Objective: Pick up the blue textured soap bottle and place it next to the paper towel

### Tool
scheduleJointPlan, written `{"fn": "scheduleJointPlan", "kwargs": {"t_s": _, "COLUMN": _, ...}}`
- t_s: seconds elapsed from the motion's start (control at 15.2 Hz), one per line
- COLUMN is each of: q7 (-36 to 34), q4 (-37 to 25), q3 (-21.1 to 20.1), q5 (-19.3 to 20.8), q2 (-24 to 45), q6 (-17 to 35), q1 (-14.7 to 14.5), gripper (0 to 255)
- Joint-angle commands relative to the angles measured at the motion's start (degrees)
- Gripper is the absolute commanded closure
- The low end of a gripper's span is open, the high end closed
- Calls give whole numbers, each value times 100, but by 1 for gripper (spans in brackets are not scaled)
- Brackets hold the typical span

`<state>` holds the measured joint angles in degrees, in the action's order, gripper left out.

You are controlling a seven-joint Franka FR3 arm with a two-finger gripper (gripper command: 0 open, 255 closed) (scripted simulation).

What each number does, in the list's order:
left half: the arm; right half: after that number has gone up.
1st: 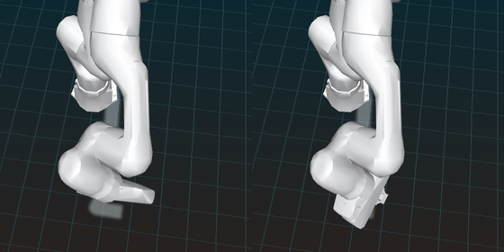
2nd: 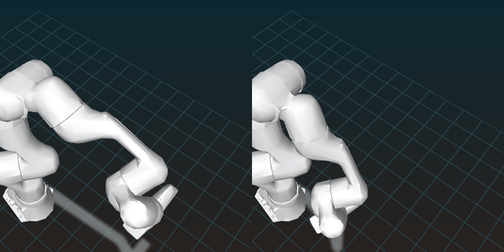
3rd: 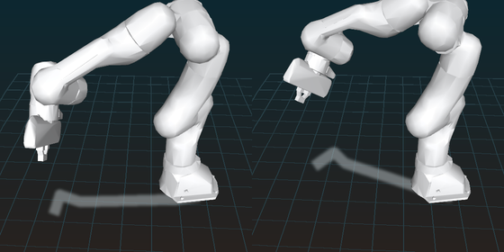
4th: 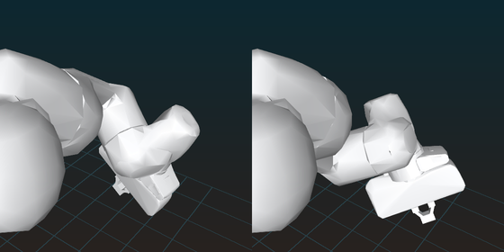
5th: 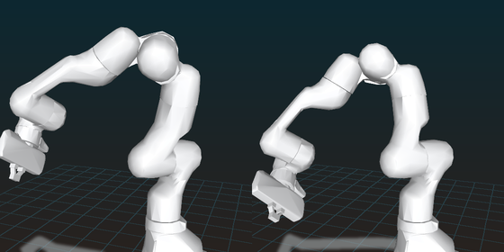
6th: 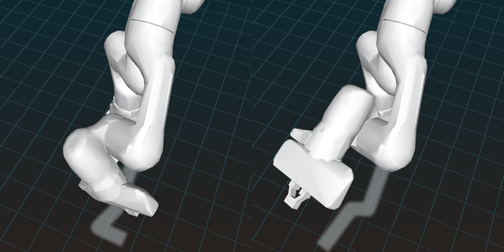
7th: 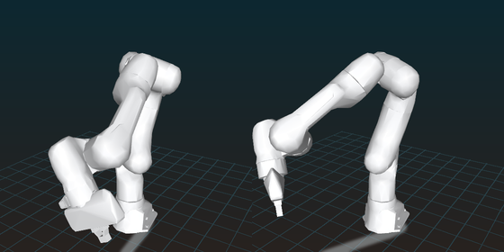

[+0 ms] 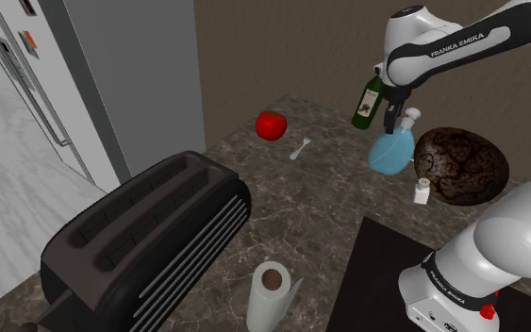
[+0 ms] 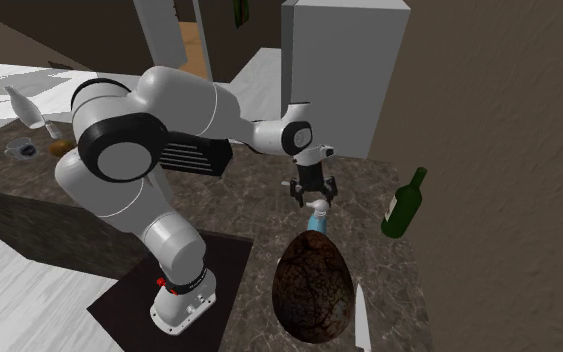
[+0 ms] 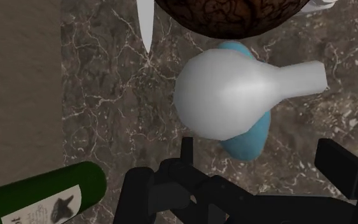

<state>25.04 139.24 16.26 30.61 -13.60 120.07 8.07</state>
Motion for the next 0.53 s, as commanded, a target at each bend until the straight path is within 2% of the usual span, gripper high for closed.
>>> {"fn": "scheduleJointPlan", "kwargs": {"t_s": 0.0, "q7": 8, "q4": 53, "q3": 51, "q5": 93, "q2": 114, "q6": 168, "q1": 42, "gripper": 0}}
{"fn": "scheduleJointPlan", "kwargs": {"t_s": 0.33, "q7": -46, "q4": 241, "q3": 177, "q5": 235, "q2": 359, "q6": 631, "q1": 137, "gripper": 0}}
{"fn": "scheduleJointPlan", "kwargs": {"t_s": 0.46, "q7": -46, "q4": 241, "q3": 177, "q5": 235, "q2": 359, "q6": 631, "q1": 137, "gripper": 0}}
